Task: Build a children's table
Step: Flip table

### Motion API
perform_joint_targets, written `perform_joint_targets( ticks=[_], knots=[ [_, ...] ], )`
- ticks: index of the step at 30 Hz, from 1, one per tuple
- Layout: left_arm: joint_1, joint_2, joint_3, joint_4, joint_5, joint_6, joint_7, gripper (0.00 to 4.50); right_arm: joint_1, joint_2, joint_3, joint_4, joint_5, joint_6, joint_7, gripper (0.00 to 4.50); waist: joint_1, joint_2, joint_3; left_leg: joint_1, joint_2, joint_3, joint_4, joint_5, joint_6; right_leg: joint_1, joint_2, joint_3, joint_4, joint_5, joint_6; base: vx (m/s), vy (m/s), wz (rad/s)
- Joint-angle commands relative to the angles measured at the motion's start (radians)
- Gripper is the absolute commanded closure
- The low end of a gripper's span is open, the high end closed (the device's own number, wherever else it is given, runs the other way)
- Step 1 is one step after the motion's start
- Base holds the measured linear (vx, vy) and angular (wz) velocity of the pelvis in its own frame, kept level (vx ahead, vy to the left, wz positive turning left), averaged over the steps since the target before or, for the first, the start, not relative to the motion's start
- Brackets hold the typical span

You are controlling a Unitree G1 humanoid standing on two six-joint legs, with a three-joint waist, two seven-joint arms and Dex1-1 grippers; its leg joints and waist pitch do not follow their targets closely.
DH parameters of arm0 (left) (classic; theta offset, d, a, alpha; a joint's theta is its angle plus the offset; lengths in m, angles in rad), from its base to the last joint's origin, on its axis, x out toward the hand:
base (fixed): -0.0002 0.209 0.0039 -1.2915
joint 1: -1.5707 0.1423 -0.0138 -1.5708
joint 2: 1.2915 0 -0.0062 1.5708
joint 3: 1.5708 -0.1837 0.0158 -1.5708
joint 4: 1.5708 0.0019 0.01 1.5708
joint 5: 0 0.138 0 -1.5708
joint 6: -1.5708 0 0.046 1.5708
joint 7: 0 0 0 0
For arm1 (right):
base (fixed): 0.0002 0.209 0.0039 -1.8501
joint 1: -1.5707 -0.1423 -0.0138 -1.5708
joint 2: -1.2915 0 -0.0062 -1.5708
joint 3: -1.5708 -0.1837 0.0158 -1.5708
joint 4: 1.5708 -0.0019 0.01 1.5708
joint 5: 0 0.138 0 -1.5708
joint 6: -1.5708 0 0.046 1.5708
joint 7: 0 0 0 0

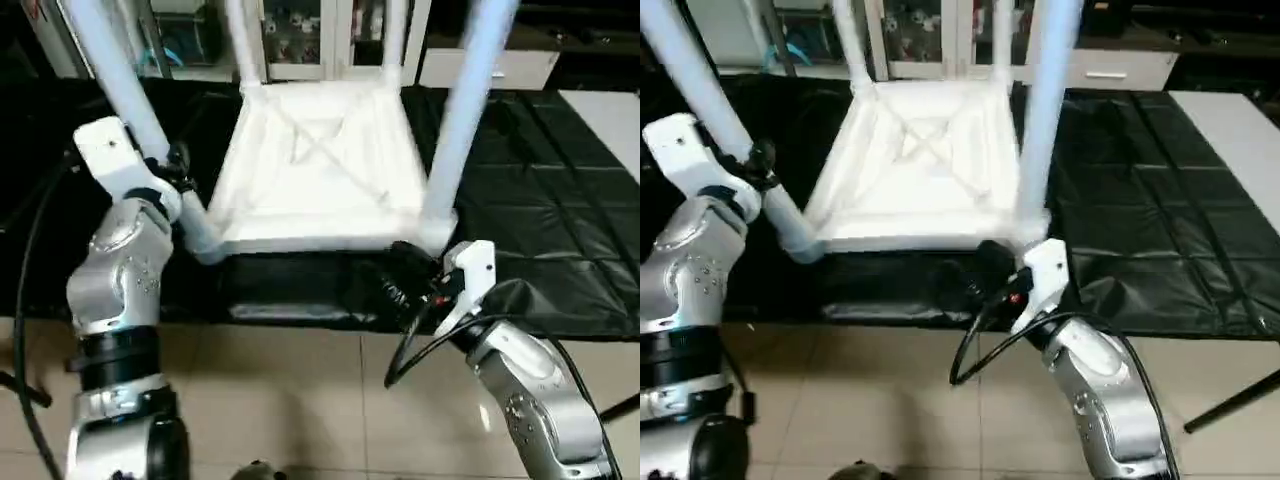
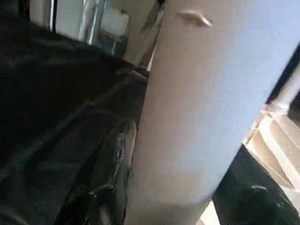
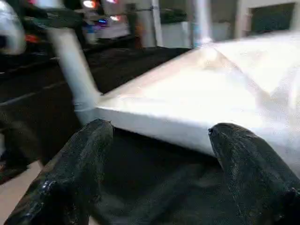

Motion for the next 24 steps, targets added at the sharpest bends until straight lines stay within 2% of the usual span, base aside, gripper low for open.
perform_joint_targets(
  ticks=[1,4,7,8,9,10,11,12,15,17,18,19,20,22,24],
  knots=[
    [0.006,-0.081,0.043,-0.012,-0.157,0.061,0.014,2.49,-0.023,0.019,-0.031,0.016,0.001,0.043,-0.06,0.76,-0.005,-0.014,-0.061,0.006,0.075,-0.031,-0.082,-0.109,0.052,0.041,-0.101,0.064,-0.07,-0.152,-0.225,0.0,0.0,0.0],
    [0.019,-0.126,0.039,-0.04,-0.186,0.086,0.029,2.49,-0.042,0.039,-0.052,0.041,0.015,0.085,-0.109,0.76,-0.003,-0.015,-0.059,0.014,0.076,-0.027,-0.083,-0.136,0.046,0.031,-0.095,0.067,-0.077,-0.197,-0.207,0.0,0.0,0.0],
    [0.028,-0.146,0.034,-0.053,-0.19,0.098,0.036,2.49,-0.058,0.058,-0.076,0.063,0.039,0.103,-0.135,0.76,-0.004,-0.014,-0.059,0.012,0.076,-0.027,-0.088,-0.148,0.04,0.031,-0.093,0.068,-0.079,-0.21,-0.191,0.0,0.0,0.0],
    [0.034,-0.154,0.03,-0.059,-0.187,0.107,0.039,2.49,-0.071,0.075,-0.1,0.076,0.066,0.113,-0.153,0.59,-0.005,-0.014,-0.059,0.011,0.076,-0.027,-0.088,-0.15,0.039,0.03,-0.093,0.069,-0.079,-0.21,-0.182,0.0,0.0,0.0],
    [0.034,-0.154,0.03,-0.059,-0.187,0.107,0.039,2.49,-0.071,0.075,-0.1,0.076,0.066,0.113,-0.153,0.49,-0.005,-0.014,-0.06,0.011,0.075,-0.028,-0.088,-0.146,0.039,0.03,-0.093,0.069,-0.079,-0.207,-0.178,0.0,0.0,0.0],
    [0.036,-0.166,0.033,-0.069,-0.19,0.119,0.051,2.49,-0.097,0.106,-0.144,0.095,0.129,0.123,-0.175,0.42,-0.006,-0.014,-0.06,0.01,0.074,-0.027,-0.088,-0.139,0.039,0.031,-0.093,0.07,-0.077,-0.195,-0.175,0.0,0.0,0.0],
    [0.037,-0.171,0.035,-0.073,-0.192,0.123,0.055,2.49,-0.111,0.121,-0.165,0.106,0.161,0.131,-0.184,0.42,-0.008,-0.016,-0.062,0.008,0.075,-0.028,-0.088,-0.132,0.043,0.034,-0.095,0.069,-0.075,-0.183,-0.177,0.0,0.0,0.0],
    [0.037,-0.171,0.035,-0.073,-0.192,0.123,0.055,2.49,-0.111,0.121,-0.165,0.106,0.161,0.131,-0.184,0.29,-0.007,-0.015,-0.062,0.008,0.074,-0.028,-0.087,-0.126,0.044,0.033,-0.094,0.069,-0.076,-0.18,-0.176,0.0,0.0,0.0],
    [0.036,-0.183,0.046,-0.089,-0.202,0.144,0.072,2.49,-0.153,0.162,-0.227,0.137,0.244,0.162,-0.213,0.06,-0.006,-0.014,-0.063,0.008,0.073,-0.026,-0.085,-0.103,0.047,0.034,-0.093,0.069,-0.074,-0.158,-0.174,0.0,0.0,0.0],
    [0.037,-0.188,0.049,-0.097,-0.212,0.152,0.084,2.49,-0.205,0.205,-0.299,0.193,0.352,0.196,-0.235,0.06,-0.006,-0.014,-0.064,0.009,0.073,-0.026,-0.085,-0.094,0.053,0.034,-0.093,0.068,-0.072,-0.152,-0.178,0.0,0.0,0.0],
    [0.039,-0.188,0.048,-0.098,-0.213,0.153,0.086,2.49,-0.221,0.213,-0.313,0.215,0.378,0.198,-0.229,0.06,-0.006,-0.012,-0.064,0.008,0.073,-0.026,-0.085,-0.091,0.053,0.033,-0.093,0.067,-0.071,-0.15,-0.181,0.0,0.0,0.0],
    [0.039,-0.188,0.048,-0.098,-0.213,0.153,0.086,2.49,-0.221,0.213,-0.313,0.215,0.378,0.198,-0.229,0.0,-0.007,-0.013,-0.065,0.007,0.073,-0.025,-0.084,-0.08,0.051,0.034,-0.092,0.067,-0.071,-0.136,-0.181,0.0,0.0,0.0],
    [0.04,-0.191,0.047,-0.101,-0.213,0.157,0.089,2.49,-0.256,0.223,-0.332,0.259,0.412,0.212,-0.217,0.0,-0.005,-0.013,-0.066,0.008,0.073,-0.024,-0.083,-0.071,0.05,0.034,-0.091,0.066,-0.07,-0.122,-0.182,0.0,0.0,0.0],
    [0.04,-0.191,0.047,-0.104,-0.213,0.164,0.089,2.49,-0.291,0.228,-0.341,0.305,0.42,0.216,-0.206,0.0,-0.006,-0.01,-0.068,0.008,0.073,-0.024,-0.082,-0.065,0.047,0.034,-0.092,0.065,-0.067,-0.114,-0.189,0.0,0.0,0.0],
    [0.036,-0.189,0.049,-0.104,-0.212,0.169,0.089,2.49,-0.35,0.23,-0.348,0.391,0.392,0.195,-0.212,0.0,-0.004,-0.006,-0.068,0.007,0.072,-0.023,-0.081,-0.058,0.041,0.035,-0.092,0.065,-0.067,-0.107,-0.192,0.0,0.0,0.0]
  ],
)
